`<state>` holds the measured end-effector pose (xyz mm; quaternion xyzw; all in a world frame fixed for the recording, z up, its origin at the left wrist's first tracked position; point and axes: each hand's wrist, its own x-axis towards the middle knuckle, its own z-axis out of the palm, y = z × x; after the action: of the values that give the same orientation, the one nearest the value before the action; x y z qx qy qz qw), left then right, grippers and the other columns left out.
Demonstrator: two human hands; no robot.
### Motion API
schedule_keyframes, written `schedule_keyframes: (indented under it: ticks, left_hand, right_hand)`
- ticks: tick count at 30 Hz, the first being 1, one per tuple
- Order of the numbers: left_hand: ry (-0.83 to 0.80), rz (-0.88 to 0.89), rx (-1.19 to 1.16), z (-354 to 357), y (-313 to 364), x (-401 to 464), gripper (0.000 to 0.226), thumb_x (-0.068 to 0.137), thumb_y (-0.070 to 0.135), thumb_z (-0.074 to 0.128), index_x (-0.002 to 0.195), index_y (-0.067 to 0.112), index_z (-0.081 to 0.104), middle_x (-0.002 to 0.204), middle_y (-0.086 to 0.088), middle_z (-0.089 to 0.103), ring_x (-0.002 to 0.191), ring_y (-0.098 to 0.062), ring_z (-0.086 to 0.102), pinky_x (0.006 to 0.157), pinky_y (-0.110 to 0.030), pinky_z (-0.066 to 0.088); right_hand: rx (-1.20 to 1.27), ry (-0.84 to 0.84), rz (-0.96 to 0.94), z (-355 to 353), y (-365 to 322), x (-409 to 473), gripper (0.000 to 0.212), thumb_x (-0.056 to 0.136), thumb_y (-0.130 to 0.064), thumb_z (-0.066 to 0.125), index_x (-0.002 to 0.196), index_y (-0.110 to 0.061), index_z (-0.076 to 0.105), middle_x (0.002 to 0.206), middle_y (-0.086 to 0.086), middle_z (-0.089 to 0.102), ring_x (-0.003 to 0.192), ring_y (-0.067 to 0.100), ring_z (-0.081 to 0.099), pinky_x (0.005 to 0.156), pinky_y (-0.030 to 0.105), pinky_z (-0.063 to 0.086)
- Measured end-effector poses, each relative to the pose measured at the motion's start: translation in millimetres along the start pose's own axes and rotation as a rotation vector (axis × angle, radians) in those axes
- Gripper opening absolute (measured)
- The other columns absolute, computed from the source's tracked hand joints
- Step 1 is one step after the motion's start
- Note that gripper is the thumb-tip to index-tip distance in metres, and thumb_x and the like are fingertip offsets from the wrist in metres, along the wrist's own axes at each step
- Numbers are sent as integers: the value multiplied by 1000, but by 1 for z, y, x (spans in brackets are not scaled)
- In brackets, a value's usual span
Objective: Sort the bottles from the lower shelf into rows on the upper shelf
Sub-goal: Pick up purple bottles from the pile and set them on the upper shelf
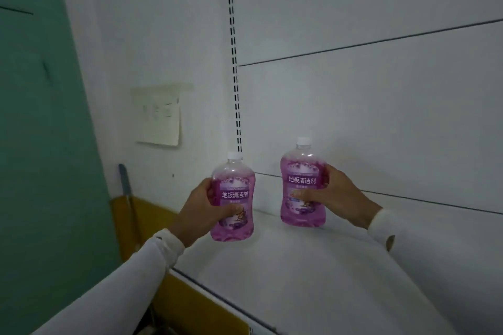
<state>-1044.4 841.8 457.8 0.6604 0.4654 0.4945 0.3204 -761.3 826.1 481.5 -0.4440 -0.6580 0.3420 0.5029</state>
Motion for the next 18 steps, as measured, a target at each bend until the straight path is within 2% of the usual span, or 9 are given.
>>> schedule_keyframes:
  ticks: [5, 10, 14, 18]
  left_hand:
    - [-223, 22, -56, 2, -39, 62, 58, 65, 0, 85, 113, 15, 54, 102, 0, 70, 79, -3, 71, 62, -17, 55]
    - [-357, 16, -134, 8, -73, 99, 60, 67, -1, 84, 116, 15, 54, 107, -1, 70, 86, -8, 72, 68, -20, 57]
    - [-392, 14, -173, 5, -93, 116, 63, 68, 2, 83, 121, 14, 51, 112, -3, 68, 95, -12, 70, 75, -25, 58]
    - [-441, 76, -173, 0, -111, 131, 70, 65, 18, 84, 126, 17, 50, 115, -2, 67, 102, -15, 68, 83, -31, 58]
  right_hand:
    - [-53, 195, 89, 29, 22, 16, 57, 67, -8, 88, 117, -19, 61, 102, -4, 73, 82, 3, 72, 63, 17, 55]
    - [-114, 271, 162, 47, 48, 33, 62, 65, -9, 90, 120, -17, 61, 106, -1, 74, 85, 5, 72, 67, 18, 56]
    - [-129, 277, 198, 59, 70, 46, 63, 66, -10, 89, 121, -17, 60, 108, -1, 73, 88, 7, 72, 69, 20, 58]
    - [-138, 276, 192, 67, 80, 54, 64, 68, -11, 88, 124, -17, 58, 111, -1, 72, 90, 8, 72, 69, 21, 58]
